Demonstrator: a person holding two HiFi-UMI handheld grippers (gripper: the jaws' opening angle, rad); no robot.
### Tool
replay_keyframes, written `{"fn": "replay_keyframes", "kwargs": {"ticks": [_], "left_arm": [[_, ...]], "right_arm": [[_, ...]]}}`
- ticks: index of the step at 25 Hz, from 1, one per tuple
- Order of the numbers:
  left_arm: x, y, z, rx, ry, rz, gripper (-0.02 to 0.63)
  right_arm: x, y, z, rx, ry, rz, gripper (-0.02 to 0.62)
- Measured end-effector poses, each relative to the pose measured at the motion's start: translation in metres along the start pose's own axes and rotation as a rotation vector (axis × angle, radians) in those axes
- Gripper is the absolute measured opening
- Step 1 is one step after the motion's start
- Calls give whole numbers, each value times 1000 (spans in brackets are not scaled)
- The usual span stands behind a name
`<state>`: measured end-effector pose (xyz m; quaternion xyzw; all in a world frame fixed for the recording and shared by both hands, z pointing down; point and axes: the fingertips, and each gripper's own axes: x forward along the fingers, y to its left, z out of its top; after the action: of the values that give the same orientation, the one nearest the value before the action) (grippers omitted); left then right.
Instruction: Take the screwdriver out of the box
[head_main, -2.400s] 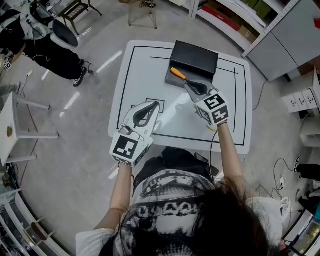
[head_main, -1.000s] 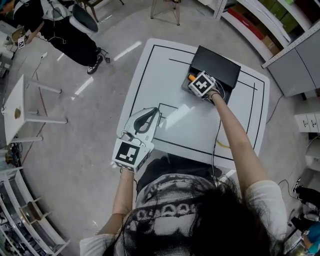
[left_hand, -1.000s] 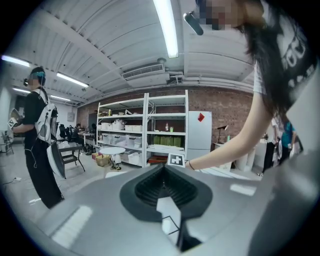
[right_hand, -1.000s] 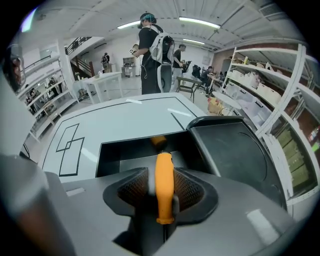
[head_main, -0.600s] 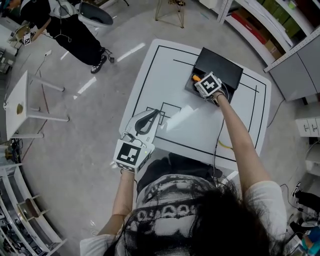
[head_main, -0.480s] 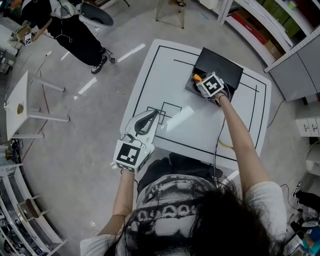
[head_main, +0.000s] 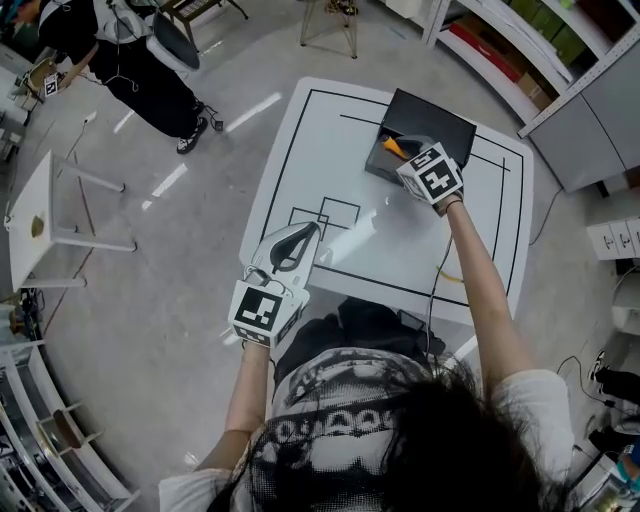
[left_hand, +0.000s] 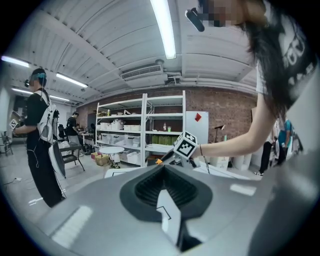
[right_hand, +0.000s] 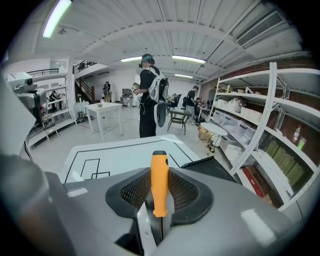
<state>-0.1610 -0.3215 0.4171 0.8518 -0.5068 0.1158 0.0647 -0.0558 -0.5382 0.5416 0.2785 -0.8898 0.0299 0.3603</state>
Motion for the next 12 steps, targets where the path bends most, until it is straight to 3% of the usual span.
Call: {"fn": "replay_keyframes", "kwargs": {"ticks": [12], "left_arm": [[-47, -15, 0, 13, -41, -44, 0]], "right_arm": [[-102, 83, 59, 39, -225, -46, 110]]}}
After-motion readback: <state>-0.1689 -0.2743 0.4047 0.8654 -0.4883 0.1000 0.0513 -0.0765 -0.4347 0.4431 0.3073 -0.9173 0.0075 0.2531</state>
